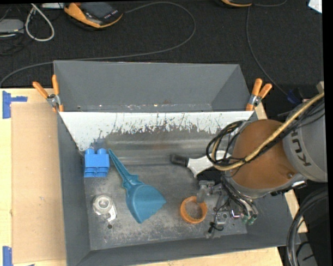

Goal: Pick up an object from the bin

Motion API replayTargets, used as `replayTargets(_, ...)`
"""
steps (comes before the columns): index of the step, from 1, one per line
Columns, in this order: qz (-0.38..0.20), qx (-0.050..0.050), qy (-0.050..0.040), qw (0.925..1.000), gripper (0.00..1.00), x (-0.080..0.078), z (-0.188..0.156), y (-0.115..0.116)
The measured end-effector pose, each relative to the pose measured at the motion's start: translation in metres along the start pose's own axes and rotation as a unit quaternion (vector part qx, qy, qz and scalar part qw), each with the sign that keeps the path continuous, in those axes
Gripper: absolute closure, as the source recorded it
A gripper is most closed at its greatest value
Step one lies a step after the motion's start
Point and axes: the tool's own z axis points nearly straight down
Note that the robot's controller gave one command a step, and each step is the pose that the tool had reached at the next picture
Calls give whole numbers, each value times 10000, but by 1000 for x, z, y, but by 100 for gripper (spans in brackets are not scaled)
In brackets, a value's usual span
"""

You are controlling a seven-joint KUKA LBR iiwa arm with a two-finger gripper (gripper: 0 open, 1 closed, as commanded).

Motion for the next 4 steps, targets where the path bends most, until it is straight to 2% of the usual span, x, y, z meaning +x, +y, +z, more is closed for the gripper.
replayTargets(1, 47, -4, 10, 10000, 0, -3, 7, -22)
replayTargets(2, -442, -10, -50, 9990, 0, -13, 59, -31)
replayTargets(3, -75, 3, -104, 9999, 0, -6, 58, 0)
replayTargets(4, -336, -3, -47, 9994, 100, -10, 62, -30)
